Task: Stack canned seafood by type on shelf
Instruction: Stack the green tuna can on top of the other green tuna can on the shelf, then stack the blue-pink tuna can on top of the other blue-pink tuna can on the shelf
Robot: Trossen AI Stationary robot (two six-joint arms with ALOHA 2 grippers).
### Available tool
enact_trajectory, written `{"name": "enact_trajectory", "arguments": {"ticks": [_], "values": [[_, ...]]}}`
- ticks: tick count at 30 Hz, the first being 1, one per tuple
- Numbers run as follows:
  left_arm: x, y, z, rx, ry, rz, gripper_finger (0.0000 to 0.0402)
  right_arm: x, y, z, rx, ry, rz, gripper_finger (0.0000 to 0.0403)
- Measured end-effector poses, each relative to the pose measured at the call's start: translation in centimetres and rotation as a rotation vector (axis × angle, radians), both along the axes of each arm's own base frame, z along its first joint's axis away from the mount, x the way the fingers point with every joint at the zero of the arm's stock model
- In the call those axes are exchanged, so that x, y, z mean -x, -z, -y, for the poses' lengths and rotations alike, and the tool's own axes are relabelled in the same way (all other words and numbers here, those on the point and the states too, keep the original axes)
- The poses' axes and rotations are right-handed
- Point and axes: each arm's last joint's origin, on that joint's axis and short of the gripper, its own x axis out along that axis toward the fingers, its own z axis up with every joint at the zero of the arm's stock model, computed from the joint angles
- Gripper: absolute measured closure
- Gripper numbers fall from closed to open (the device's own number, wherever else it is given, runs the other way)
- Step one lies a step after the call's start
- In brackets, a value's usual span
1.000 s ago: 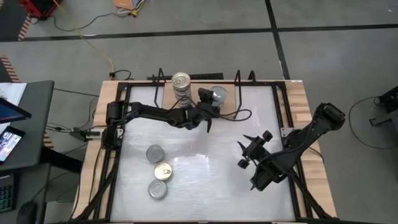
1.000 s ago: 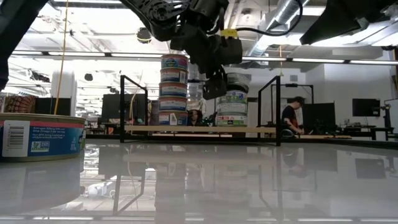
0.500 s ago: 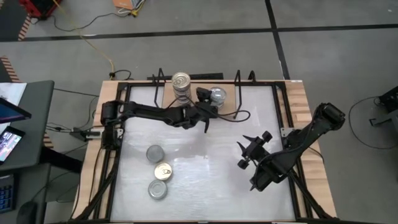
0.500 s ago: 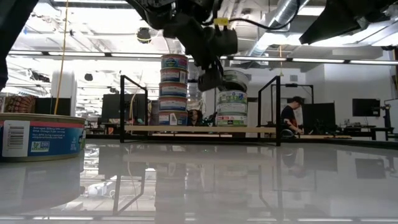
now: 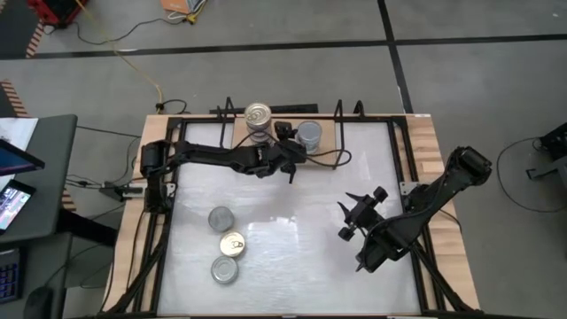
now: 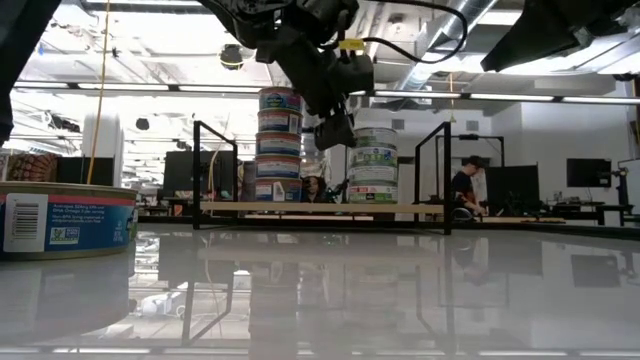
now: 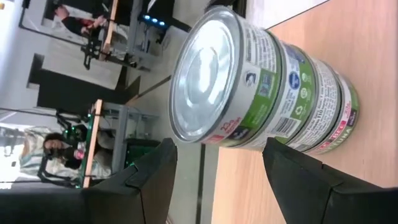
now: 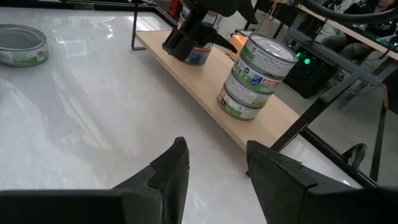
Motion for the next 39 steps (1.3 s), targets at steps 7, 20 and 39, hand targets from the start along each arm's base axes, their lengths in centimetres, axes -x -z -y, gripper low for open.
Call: {"name": "enact_trajectory", "arguments": {"ticks": [7,20,39], "values": [[0.0,0.0,0.0,-0.002,0.013,-0.006,0.0171,0.0,0.0,0.0,0.003,-0.001,-0.003,0.0207],[0.5,-1.3,3.0,0.044,0.122,-0.021,0.0172,0.0,0.0,0.0,0.002,-0.003,-0.002,0.0207],[12.1,-1.0,17.5,0.621,0.362,-0.011,0.0178,-4.1,1.4,-2.0,0.021,-0.145,-0.058,0.0207]]}}
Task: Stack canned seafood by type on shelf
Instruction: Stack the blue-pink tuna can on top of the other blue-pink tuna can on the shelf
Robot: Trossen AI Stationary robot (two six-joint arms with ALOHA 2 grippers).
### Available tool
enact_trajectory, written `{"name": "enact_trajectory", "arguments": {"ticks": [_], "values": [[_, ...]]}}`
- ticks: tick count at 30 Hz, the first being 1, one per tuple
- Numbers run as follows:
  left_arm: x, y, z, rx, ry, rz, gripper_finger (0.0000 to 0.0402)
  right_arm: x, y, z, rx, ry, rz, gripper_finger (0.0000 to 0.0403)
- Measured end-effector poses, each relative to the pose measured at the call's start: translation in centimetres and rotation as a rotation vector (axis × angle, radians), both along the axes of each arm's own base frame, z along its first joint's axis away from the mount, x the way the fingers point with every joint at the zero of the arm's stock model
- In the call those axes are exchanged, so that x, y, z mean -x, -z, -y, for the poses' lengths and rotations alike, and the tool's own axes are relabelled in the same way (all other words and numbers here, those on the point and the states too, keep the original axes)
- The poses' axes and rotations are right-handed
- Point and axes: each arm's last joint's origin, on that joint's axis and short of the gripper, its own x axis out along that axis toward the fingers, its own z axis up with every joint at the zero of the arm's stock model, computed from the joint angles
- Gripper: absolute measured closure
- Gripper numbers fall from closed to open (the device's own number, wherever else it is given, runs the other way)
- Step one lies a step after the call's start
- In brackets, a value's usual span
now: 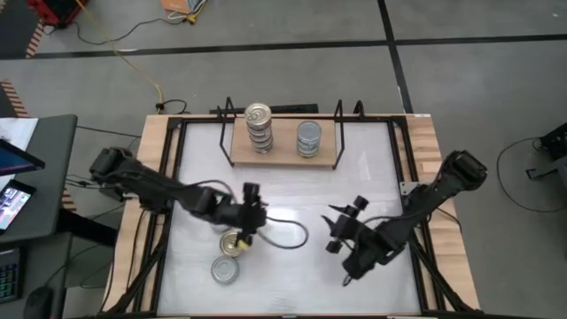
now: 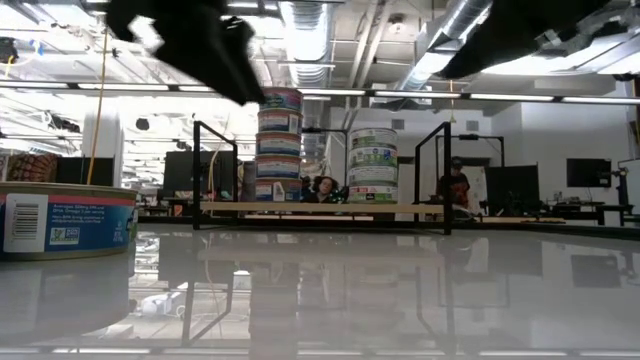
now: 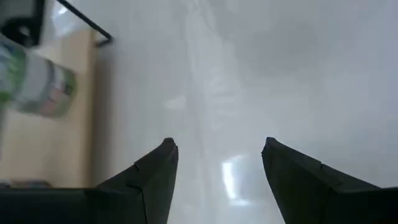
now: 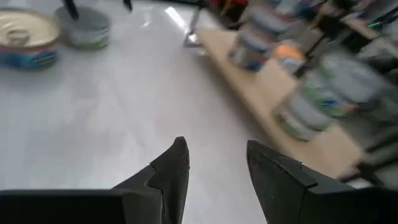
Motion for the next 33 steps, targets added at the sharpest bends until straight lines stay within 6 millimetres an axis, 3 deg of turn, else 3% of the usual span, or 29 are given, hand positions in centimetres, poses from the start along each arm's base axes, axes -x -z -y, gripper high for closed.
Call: {"name": "enact_trajectory", "arguments": {"ticks": [7,19,27,33], "values": [[4.8,0.9,1.8,0.191,-0.071,-0.044,0.0178,-5.6,1.7,0.9,-0.123,-0.170,-0.074,0.0207],[8.2,4.1,5.8,0.299,-0.042,-0.019,0.0178,-14.2,5.8,2.2,-0.273,-0.612,0.061,0.0207],[10.1,4.9,7.5,0.386,-0.084,-0.034,0.0178,-18.1,6.0,1.2,-0.262,-0.739,0.040,0.0207],[11.4,5.3,7.7,0.407,-0.197,-0.069,0.0178,-19.7,5.4,0.9,-0.218,-0.807,0.011,0.0207]]}}
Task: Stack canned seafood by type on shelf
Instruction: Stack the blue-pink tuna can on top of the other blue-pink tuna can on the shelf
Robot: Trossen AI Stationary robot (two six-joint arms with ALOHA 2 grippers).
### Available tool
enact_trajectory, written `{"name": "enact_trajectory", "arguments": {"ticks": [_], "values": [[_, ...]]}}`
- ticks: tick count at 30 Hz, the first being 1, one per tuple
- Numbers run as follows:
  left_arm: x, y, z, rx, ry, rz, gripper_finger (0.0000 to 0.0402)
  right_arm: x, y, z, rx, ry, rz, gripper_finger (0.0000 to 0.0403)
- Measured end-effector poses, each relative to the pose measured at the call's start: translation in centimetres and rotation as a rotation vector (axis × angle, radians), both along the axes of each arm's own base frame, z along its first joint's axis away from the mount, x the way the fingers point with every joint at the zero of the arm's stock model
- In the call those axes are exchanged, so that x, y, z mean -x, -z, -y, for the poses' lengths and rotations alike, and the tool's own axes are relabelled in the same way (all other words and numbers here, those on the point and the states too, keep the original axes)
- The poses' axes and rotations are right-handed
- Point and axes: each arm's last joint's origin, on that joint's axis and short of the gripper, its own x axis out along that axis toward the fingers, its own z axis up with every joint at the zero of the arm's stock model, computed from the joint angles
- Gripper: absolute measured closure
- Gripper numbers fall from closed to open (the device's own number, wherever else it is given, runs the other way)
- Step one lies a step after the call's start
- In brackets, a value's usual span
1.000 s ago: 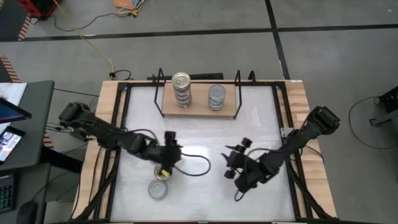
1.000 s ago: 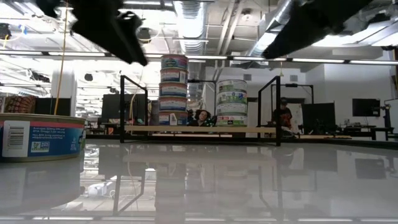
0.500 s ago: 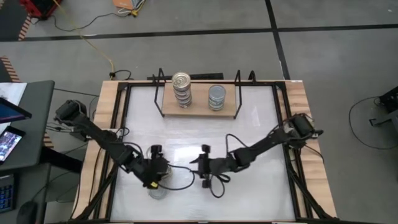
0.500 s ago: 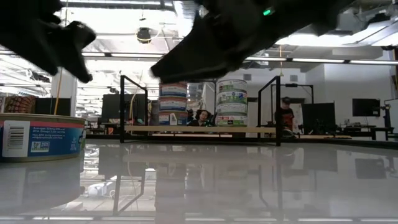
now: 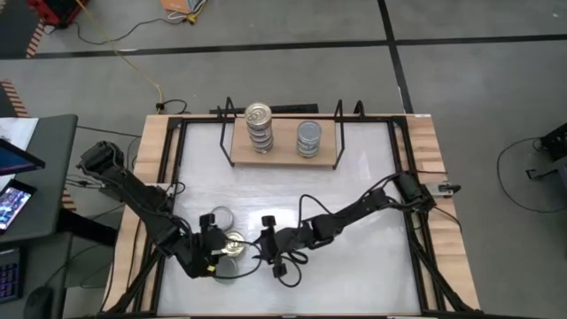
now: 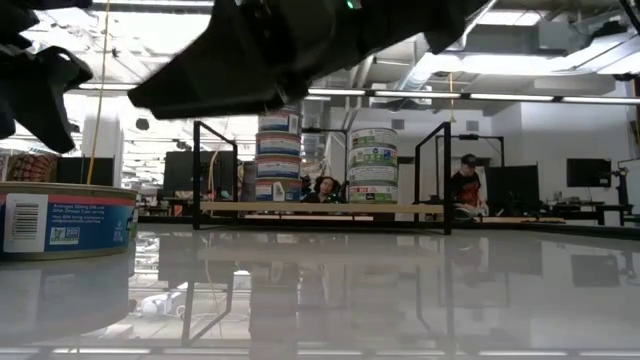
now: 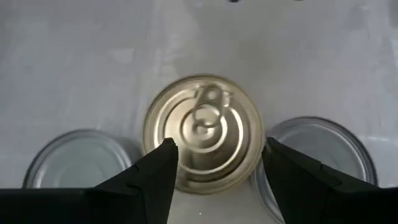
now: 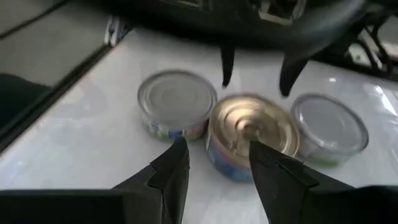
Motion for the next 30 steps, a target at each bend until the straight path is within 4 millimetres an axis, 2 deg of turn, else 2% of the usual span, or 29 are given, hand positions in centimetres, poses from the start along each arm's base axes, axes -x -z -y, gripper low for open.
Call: {"name": "enact_trajectory", "arguments": {"ticks": [7,12,18,22,30], "values": [[0.4,0.1,0.3,0.057,-0.068,-0.003,0.0178,-0.4,-0.3,1.3,0.007,-0.016,-0.004,0.0207],[0.3,0.5,0.0,0.066,-0.090,0.001,0.0178,0.0,0.0,2.3,0.043,-0.001,-0.110,0.0207],[-0.2,2.8,-1.6,0.041,-0.111,0.012,0.0178,2.0,-3.7,3.1,0.039,0.032,-0.185,0.0207],[-0.9,3.7,-2.9,0.018,-0.120,0.048,0.0178,3.9,-6.0,2.9,0.069,0.082,-0.185,0.0207],[-3.4,3.1,-5.2,-0.156,-0.141,0.202,0.0178,6.9,-8.7,1.5,0.167,0.175,-0.165,0.0207]]}}
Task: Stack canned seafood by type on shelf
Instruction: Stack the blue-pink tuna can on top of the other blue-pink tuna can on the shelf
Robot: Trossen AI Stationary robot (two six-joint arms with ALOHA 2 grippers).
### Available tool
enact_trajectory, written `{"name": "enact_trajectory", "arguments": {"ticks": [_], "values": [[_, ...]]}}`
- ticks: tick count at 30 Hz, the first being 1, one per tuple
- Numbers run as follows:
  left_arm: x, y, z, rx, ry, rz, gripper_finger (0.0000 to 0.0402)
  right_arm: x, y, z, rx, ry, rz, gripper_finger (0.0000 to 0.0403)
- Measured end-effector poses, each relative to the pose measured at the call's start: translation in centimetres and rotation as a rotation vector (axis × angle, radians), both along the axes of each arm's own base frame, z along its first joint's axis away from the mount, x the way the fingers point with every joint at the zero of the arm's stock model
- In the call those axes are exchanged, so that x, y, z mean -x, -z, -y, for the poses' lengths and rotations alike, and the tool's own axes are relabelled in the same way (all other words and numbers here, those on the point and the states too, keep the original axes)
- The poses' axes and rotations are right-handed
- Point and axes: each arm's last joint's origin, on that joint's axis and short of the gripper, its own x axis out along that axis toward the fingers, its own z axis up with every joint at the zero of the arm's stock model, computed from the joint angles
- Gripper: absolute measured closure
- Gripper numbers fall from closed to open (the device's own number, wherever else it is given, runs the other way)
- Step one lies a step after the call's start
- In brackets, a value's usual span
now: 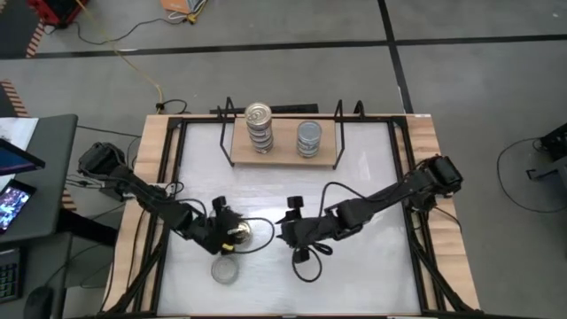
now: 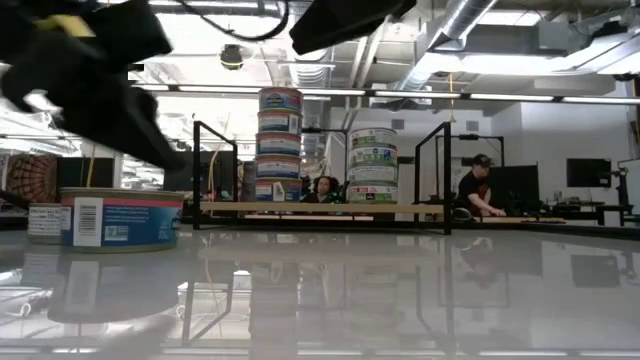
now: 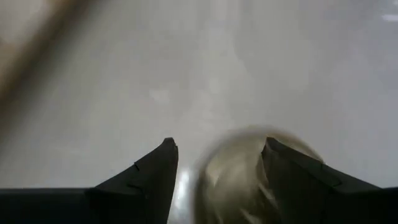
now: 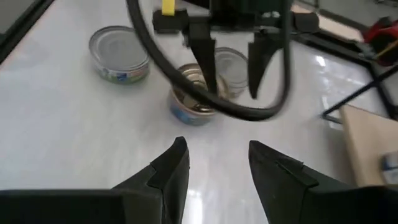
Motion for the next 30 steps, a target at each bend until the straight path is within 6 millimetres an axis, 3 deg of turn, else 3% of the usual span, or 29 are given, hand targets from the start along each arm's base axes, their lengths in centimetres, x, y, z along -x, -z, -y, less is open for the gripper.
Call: {"name": "enact_trajectory", "arguments": {"ticks": [5,12,17,23,30], "values": [[-2.0,-0.7,-1.2,-0.141,-0.071,0.136,0.0178,1.1,-0.7,-0.7,0.044,0.051,0.003,0.0207],[-3.1,-1.5,-0.5,-0.158,0.073,0.205,0.0178,0.8,0.2,-0.6,0.057,0.061,-0.028,0.0207],[-1.7,-1.7,0.5,-0.149,0.109,0.177,0.0178,-1.5,2.8,-0.4,0.076,0.003,-0.008,0.0207],[0.9,-2.2,1.2,-0.118,0.113,0.110,0.0178,-4.8,7.6,-1.6,0.168,-0.170,0.085,0.0207],[3.9,-3.5,0.4,0.009,0.033,0.079,0.0178,-6.8,9.3,-1.2,0.097,-0.285,0.148,0.0207]]}}
